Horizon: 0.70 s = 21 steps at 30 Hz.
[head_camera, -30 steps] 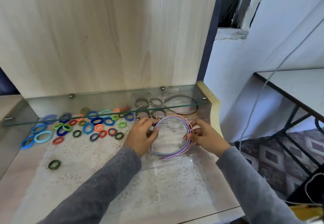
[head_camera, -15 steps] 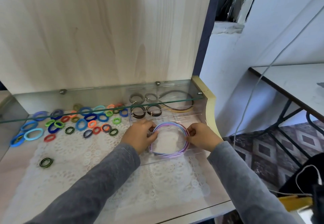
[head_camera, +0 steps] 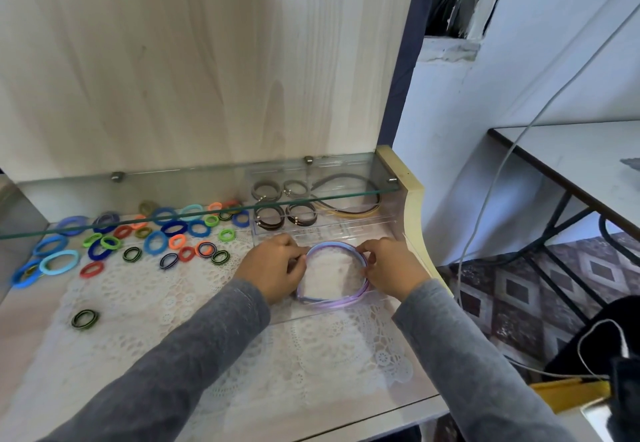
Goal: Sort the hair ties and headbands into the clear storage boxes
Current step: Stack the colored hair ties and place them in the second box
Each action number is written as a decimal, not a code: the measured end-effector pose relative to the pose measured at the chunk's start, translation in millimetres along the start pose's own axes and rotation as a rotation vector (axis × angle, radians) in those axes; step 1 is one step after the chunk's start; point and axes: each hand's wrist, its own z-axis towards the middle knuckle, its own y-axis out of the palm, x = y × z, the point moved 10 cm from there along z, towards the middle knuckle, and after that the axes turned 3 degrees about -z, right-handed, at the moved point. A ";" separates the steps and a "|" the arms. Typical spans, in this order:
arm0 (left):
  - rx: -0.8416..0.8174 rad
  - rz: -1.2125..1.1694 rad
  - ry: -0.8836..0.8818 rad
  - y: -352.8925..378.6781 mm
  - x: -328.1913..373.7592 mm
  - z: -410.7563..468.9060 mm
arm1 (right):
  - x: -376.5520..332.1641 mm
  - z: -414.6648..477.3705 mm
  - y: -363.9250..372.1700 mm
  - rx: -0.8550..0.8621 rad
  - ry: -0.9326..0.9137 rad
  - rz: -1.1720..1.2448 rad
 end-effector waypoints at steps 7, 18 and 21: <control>-0.109 0.100 0.013 10.7 1.8 2.1 | -4.1 -2.1 -1.1 -0.009 -0.012 -0.055; -0.372 -0.031 -0.063 8.9 -1.3 6.7 | -7.4 -3.2 0.3 -0.024 -0.008 -0.080; -0.525 0.030 -0.027 7.6 6.3 1.5 | -7.8 -4.4 -0.7 -0.019 -0.011 -0.082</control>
